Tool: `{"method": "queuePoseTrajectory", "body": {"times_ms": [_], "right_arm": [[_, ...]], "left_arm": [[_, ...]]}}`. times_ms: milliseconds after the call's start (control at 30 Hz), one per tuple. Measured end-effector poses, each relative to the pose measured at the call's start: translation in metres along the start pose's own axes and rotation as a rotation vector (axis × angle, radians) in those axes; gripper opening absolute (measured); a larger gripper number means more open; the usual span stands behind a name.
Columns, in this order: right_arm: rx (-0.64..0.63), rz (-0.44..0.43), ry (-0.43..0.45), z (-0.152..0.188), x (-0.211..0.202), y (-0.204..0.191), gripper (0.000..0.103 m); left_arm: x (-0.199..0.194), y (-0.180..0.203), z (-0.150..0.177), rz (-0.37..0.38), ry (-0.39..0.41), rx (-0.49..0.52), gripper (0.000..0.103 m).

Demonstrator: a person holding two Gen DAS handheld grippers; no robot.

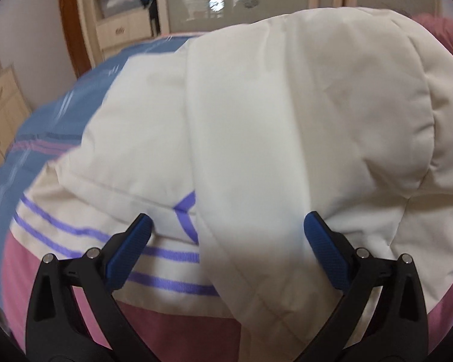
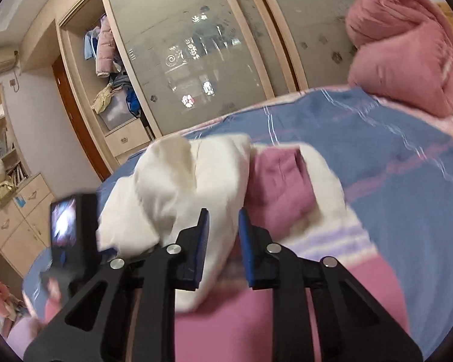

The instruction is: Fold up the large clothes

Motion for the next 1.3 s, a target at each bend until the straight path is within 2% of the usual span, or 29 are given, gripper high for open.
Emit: {"method": "queuePoseTrajectory", "body": {"times_ms": [67,167,300,367,467,533,667,700,767,833,900,1000,1200,1300], "right_arm": [[-0.023,-0.009,-0.080,0.008,0.021,0.003,0.022],[-0.038,0.102,-0.160,0.027,0.046,0.011,0.022],[-0.024,0.140,-0.214,0.042,0.058,0.029,0.026],[-0.042,0.164,-0.221,0.045,0.060,0.029,0.030],[-0.036,0.187,-0.242,0.052,0.066,0.033,0.032],[-0.016,0.185,-0.245,0.054,0.069,0.040,0.032],[0.008,0.161,-0.207,0.058,0.060,0.045,0.037],[0.017,0.171,-0.181,0.055,0.055,0.048,0.039],[0.017,0.206,-0.120,0.053,0.040,0.050,0.054],[-0.003,0.253,-0.082,0.051,0.031,0.050,0.055],[-0.017,0.281,-0.096,0.050,0.035,0.051,0.055],[-0.033,0.301,-0.171,0.056,0.051,0.050,0.055],[-0.019,0.304,-0.212,0.061,0.062,0.057,0.058],[0.000,0.291,-0.218,0.059,0.063,0.062,0.059]], "left_arm": [[0.001,-0.005,0.003,0.000,-0.017,-0.026,0.101],[0.000,-0.010,0.006,0.007,-0.024,-0.062,0.101],[-0.013,-0.002,0.008,-0.031,0.016,-0.067,0.101],[-0.029,0.011,0.006,-0.073,0.089,-0.026,0.101],[-0.047,0.031,0.006,-0.073,0.172,0.075,0.101],[-0.046,0.049,0.009,-0.100,0.169,0.172,0.101],[-0.027,0.067,0.024,-0.134,0.105,0.262,0.101],[-0.021,0.067,0.027,-0.131,0.091,0.264,0.101],[-0.017,0.062,0.033,-0.108,0.097,0.239,0.101],[-0.012,0.056,0.034,-0.070,0.076,0.192,0.101],[-0.001,0.046,0.032,-0.016,0.036,0.130,0.101],[0.007,0.035,0.033,0.047,0.010,0.061,0.101],[-0.009,0.044,0.039,0.010,0.045,0.081,0.101],[-0.030,0.049,0.043,-0.052,0.131,0.098,0.101]]}}
Point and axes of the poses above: each gripper's, at about its wrist camera, not at the fingertips, and x roughly the way its jaws point, y to its right, z to its underside, the point moved 1 cm from there along x, roughly the way its jaws point, and after that the axes turned 2 degrees about x, right-handed, at the moved point
